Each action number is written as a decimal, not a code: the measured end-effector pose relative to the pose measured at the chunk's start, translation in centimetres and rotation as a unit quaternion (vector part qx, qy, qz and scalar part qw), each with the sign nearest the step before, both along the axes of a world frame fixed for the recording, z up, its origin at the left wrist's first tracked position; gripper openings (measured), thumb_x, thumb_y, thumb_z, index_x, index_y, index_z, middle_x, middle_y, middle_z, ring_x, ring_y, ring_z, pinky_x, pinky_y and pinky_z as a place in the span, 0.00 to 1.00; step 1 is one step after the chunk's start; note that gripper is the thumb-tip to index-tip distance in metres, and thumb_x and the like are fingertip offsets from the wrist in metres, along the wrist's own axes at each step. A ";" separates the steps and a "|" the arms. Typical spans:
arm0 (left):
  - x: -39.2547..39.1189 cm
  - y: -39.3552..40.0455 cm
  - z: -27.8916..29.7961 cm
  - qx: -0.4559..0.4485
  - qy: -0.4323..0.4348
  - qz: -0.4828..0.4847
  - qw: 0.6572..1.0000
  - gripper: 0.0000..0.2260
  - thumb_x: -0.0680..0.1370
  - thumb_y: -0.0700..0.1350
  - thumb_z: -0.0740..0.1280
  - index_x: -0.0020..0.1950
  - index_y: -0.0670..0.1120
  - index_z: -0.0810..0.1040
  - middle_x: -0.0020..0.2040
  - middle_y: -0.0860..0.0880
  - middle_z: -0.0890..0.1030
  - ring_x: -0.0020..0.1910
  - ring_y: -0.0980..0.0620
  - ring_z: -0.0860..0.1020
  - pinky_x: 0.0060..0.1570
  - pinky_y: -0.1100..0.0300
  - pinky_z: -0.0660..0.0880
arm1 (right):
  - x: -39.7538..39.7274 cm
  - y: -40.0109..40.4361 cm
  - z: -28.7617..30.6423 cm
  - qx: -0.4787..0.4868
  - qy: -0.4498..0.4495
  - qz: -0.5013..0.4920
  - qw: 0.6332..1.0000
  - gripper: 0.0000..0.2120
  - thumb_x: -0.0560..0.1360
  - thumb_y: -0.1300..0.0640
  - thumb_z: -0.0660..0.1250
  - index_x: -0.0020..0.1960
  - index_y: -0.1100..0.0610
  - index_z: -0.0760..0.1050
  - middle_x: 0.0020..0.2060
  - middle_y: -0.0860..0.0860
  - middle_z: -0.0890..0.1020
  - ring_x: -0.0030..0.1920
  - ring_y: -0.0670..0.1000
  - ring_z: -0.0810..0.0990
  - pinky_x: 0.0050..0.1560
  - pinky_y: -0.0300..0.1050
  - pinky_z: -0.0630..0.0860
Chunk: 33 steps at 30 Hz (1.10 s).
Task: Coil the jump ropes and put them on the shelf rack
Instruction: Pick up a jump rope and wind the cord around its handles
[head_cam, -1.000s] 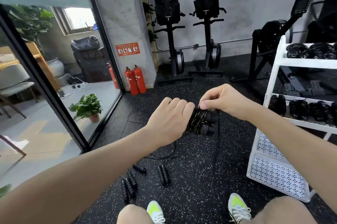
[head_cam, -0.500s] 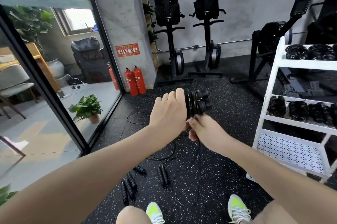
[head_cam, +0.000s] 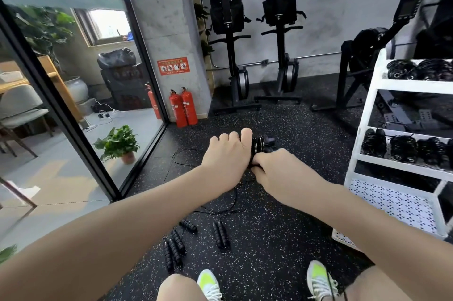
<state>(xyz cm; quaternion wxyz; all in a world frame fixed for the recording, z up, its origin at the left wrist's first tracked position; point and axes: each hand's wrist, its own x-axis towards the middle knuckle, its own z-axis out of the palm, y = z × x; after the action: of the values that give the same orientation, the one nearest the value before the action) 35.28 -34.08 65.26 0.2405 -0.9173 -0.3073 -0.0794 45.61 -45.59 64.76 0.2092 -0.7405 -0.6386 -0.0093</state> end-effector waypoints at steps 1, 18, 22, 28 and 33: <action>-0.2 0.2 0.0 0.013 0.000 -0.028 1.000 0.26 0.77 0.39 0.67 0.71 0.42 0.57 0.61 0.43 0.75 0.58 0.41 0.76 0.48 0.51 0.66 | 0.3 -0.1 0.6 0.004 -0.015 0.001 1.000 0.10 0.82 0.49 0.62 0.52 0.54 0.79 0.43 0.53 0.81 0.41 0.55 0.80 0.46 0.53 0.80; -3.1 2.9 -0.7 0.038 -0.025 -0.352 0.935 0.23 0.73 0.40 0.66 0.68 0.43 0.68 0.58 0.46 0.81 0.54 0.43 0.79 0.47 0.47 0.77 | 7.4 1.0 4.2 -0.017 0.246 0.144 0.959 0.07 0.68 0.53 0.81 0.42 0.52 0.84 0.39 0.49 0.86 0.39 0.44 0.80 0.44 0.41 0.74; -3.1 2.8 -0.7 0.003 -0.024 -0.369 0.929 0.19 0.75 0.43 0.65 0.65 0.42 0.68 0.57 0.45 0.80 0.56 0.43 0.79 0.49 0.46 0.77 | 7.6 1.6 3.3 0.001 0.279 0.162 0.946 0.06 0.69 0.55 0.80 0.43 0.54 0.84 0.40 0.50 0.86 0.41 0.45 0.81 0.48 0.42 0.75; -3.1 2.7 -0.8 0.007 -0.070 -0.407 0.911 0.14 0.78 0.42 0.64 0.63 0.42 0.73 0.58 0.47 0.80 0.57 0.45 0.77 0.53 0.48 0.74 | 8.7 2.0 1.1 0.011 0.389 0.140 0.910 0.10 0.66 0.51 0.78 0.43 0.56 0.85 0.38 0.54 0.85 0.40 0.49 0.79 0.47 0.46 0.74; -3.0 2.3 -1.0 -0.058 -0.168 -0.386 0.905 0.24 0.73 0.39 0.74 0.66 0.41 0.70 0.60 0.42 0.81 0.61 0.44 0.76 0.63 0.48 0.73 | 7.9 1.4 -1.9 0.021 0.594 0.154 0.789 0.06 0.76 0.57 0.72 0.41 0.58 0.84 0.39 0.53 0.83 0.40 0.50 0.81 0.45 0.43 0.77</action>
<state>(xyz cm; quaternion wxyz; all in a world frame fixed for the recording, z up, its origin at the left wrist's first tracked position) 32.31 -31.82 64.28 0.0823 -0.9496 0.0313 -0.3009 53.56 -44.18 62.84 0.5617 -0.4867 -0.4936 0.4516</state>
